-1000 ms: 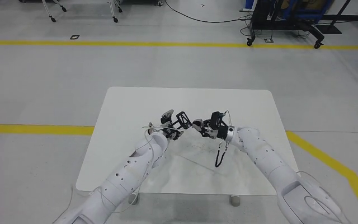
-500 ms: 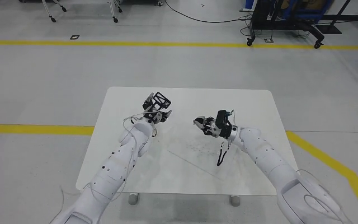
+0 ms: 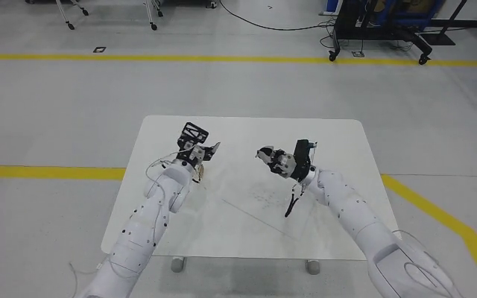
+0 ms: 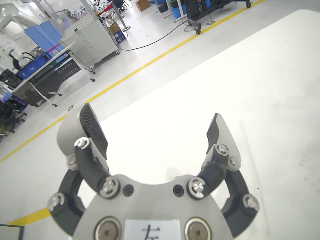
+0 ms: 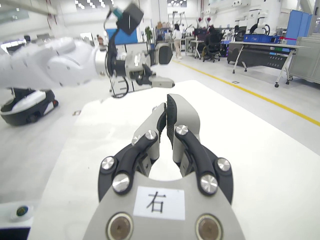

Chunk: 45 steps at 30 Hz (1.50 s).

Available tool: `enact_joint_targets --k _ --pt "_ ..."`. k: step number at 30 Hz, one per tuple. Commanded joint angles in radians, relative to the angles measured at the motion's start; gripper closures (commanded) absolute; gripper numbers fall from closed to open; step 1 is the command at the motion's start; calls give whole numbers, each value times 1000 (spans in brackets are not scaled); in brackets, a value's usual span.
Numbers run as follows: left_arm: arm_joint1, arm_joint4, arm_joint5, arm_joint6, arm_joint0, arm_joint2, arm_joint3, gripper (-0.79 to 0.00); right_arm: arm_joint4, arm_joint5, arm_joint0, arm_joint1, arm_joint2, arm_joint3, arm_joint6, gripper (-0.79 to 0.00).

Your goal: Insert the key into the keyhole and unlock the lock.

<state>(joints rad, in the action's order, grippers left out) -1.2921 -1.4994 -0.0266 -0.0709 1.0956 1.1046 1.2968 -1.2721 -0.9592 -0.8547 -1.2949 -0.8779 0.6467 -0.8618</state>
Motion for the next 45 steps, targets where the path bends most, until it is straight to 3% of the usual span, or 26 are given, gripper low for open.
enact_joint_targets --k 1,2,3,11,13,14,16,19,22,26,29,33,38,41,45 --pt "4 43 -19 54 14 32 15 -785 115 -17 -12 -1 -30 11 18 0" --pt "5 119 -69 77 25 57 27 -785 157 -29 -17 -2 -41 13 34 0" --pt "9 231 -227 108 34 77 38 -785 190 -41 -19 -2 -48 15 61 0" --pt "9 233 -225 108 37 76 36 -785 224 -46 -21 -2 -57 18 105 0" --pt "8 165 -146 125 45 68 24 -785 224 -46 -21 -2 -57 18 105 0" --pt "4 204 -156 142 51 61 20 -785 224 -46 -21 -2 -57 18 105 0" --pt "-1 368 -236 187 56 88 14 -785 252 -46 -32 -4 -63 41 95 0" --pt "0 635 -431 179 65 141 -7 -785 381 -53 -67 -17 -52 90 104 0" --pt "3 901 -605 66 47 175 -64 -785 551 -53 -70 -38 -10 95 191 0" --pt "3 1323 -791 -210 -6 153 -167 -785 760 -53 -55 -63 44 95 315 0" --pt "2 1658 -793 -424 -52 132 -245 -785 914 -53 -46 -78 66 73 406 0" --pt "0 1986 -735 -671 -98 125 -327 -785 930 -53 -44 -80 67 68 415 0" --pt "-6 2144 -753 -916 -151 100 -417 -785 930 -53 -44 -80 67 68 415 0" --pt "-12 2150 -761 -962 -175 70 -440 -785 930 -53 -44 -80 67 68 415 0" --pt "-12 2029 -799 -923 -189 22 -434 -603 942 -44 -58 -82 70 91 438 0"
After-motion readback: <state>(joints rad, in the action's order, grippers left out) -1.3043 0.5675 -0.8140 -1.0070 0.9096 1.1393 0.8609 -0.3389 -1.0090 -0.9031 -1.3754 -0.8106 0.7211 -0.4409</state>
